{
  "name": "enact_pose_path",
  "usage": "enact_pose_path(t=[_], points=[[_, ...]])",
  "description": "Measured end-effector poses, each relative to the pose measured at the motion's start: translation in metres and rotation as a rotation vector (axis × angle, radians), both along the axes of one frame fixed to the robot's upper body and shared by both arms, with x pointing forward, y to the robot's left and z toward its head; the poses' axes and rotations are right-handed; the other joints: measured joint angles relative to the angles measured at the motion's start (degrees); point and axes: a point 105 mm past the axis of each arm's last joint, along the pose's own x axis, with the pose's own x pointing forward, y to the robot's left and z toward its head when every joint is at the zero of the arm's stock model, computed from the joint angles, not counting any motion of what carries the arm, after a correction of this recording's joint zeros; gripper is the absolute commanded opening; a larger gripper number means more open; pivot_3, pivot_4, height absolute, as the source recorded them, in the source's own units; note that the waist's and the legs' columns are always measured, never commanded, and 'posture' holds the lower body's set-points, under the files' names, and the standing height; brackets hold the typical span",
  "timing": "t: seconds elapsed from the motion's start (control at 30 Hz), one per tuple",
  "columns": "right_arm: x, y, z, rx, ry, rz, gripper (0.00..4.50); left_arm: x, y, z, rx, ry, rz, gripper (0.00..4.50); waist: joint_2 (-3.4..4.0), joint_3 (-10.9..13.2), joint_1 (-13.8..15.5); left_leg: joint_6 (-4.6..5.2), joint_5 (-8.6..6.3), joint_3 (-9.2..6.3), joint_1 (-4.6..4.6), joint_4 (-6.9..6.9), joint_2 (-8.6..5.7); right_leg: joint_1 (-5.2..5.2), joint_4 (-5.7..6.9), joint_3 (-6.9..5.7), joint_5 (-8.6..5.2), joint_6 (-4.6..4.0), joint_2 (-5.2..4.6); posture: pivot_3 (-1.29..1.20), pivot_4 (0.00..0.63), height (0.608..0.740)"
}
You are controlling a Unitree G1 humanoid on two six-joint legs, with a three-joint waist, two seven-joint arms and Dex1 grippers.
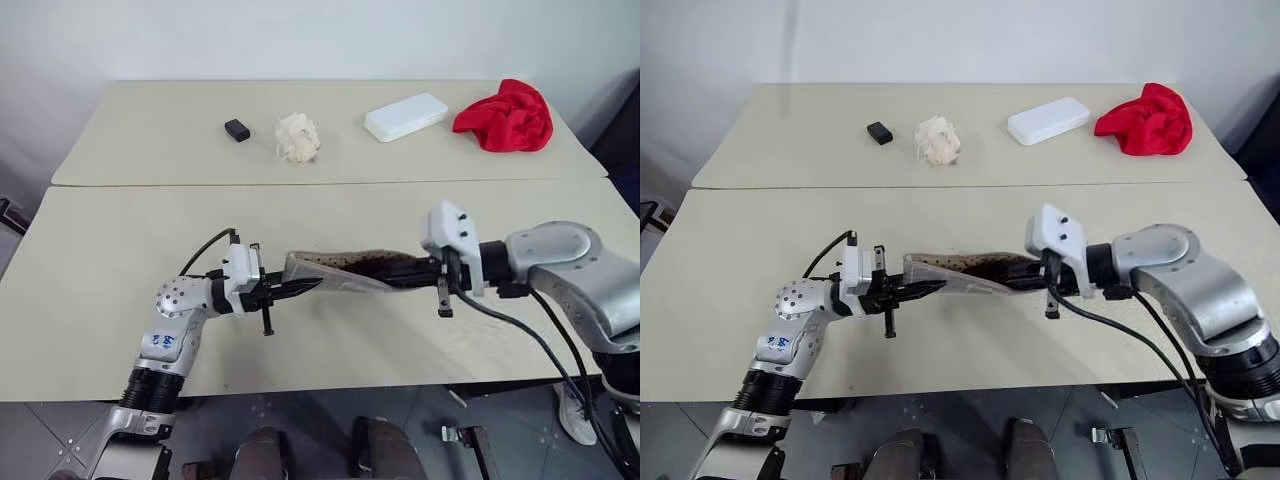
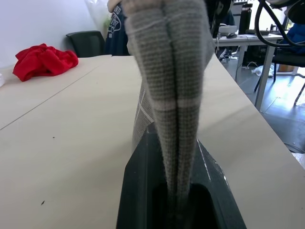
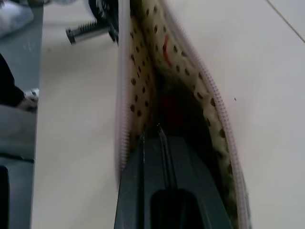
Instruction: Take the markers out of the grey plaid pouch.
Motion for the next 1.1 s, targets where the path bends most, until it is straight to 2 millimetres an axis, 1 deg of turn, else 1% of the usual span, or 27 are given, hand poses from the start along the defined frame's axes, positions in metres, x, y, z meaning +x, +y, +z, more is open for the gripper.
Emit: enact_pose_path(t=[0.13, 0.27, 0.3, 0.33, 0.47, 0.5, 0.63, 0.73, 0.97, 1.1], points=[[0.006, 0.003, -0.009, -0.101, -0.097, -0.003, 0.02, 0.0, -0.001, -0.001, 0.007, 0.0, 0.001, 0.0, 0.0, 0.0, 0.0, 0.0, 0.0, 0.0, 0.0, 0.03, 0.0, 0.0, 0.02, 0.0, 0.0, 0.0, 0.0, 0.0, 0.15, 0.74], [0.016, 0.012, 0.001, -0.138, -0.215, -0.054, 0.02, 0.0, -0.001, -0.001, 0.005, 0.001, 0.004, 0.0, 0.0, 0.0, -0.1, 0.0, 0.0, 0.0, 0.0, 0.02, 0.02, -0.01, 0.04, -0.01, 0.0, 0.0, 0.0, 0.0, 0.15, 0.74], [0.016, 0.012, 0.001, -0.141, -0.224, -0.06, 0.37, 0.0, -0.001, -0.001, 0.004, 0.001, 0.005, 0.0, 0.0, 0.0, -0.1, 0.0, 0.0, 0.0, 0.0, 0.02, 0.01, -0.01, 0.03, -0.01, 0.0, 0.0, 0.01, 0.0, 0.15, 0.74], [0.018, 0.011, -0.001, -0.154, -0.226, -0.072, 0.55, 0.0, -0.001, -0.002, 0.004, 0.001, 0.007, 0.0, 0.0, 0.0, 0.1, 0.0, 0.0, -0.01, -0.01, 0.02, 0.01, 0.0, 0.01, -0.02, 0.0, 0.0, 0.0, 0.0, 0.15, 0.74], [0.019, 0.009, -0.012, -0.205, -0.223, -0.085, 1.91, 0.001, -0.002, -0.003, 0.006, 0.006, 0.008, 0.0, 0.0, 0.0, 0.0, 0.0, 0.0, 0.0, -0.01, 0.02, 0.0, 0.0, 0.01, -0.02, 0.0, 0.0, 0.0, 0.0, 0.15, 0.74], [0.02, 0.009, -0.012, -0.209, -0.235, -0.086, 2.19, 0.0, -0.003, -0.003, 0.006, 0.009, 0.006, 0.0, 0.0, 0.0, -0.1, 0.0, 0.0, 0.0, -0.01, 0.02, 0.0, 0.0, 0.01, -0.02, 0.0, 0.0, 0.0, 0.0, 0.15, 0.74], [0.02, 0.01, -0.01, -0.224, -0.276, -0.071, 3.59, 0.0, -0.005, -0.004, 0.002, 0.017, 0.002, 0.0, 0.0, 0.0, -0.1, 0.0, 0.0, 0.0, -0.01, 0.02, 0.01, 0.0, 0.01, -0.02, 0.0, 0.0, 0.01, 0.0, 0.15, 0.74], [0.02, 0.01, -0.009, -0.234, -0.302, -0.062, 4.49, 0.001, -0.007, -0.005, -0.007, 0.03, 0.009, 0.0, 0.0, 0.0, -0.1, 0.0, 0.0, 0.0, -0.01, 0.02, 0.01, 0.0, 0.0, -0.02, 0.0, 0.0, 0.01, 0.0, 0.15, 0.74], [0.026, 0.012, -0.013, -0.266, -0.347, -0.064, 4.49, 0.002, -0.007, -0.007, -0.021, 0.082, 0.008, 0.0, 0.0, 0.0, -0.1, 0.0, 0.0, 0.0, -0.01, 0.03, 0.01, 0.01, 0.01, -0.02, 0.0, 0.0, 0.01, 0.0, 0.15, 0.74], [0.036, 0.02, -0.012, -0.286, -0.371, -0.075, 4.49, 0.002, -0.007, -0.009, -0.036, 0.151, -0.007, 0.0, 0.0, 0.0, -0.2, 0.0, 0.0, 0.0, 0.0, 0.04, 0.01, 0.0, 0.03, -0.02, 0.0, 0.0, 0.01, 0.0, 0.15, 0.74]])
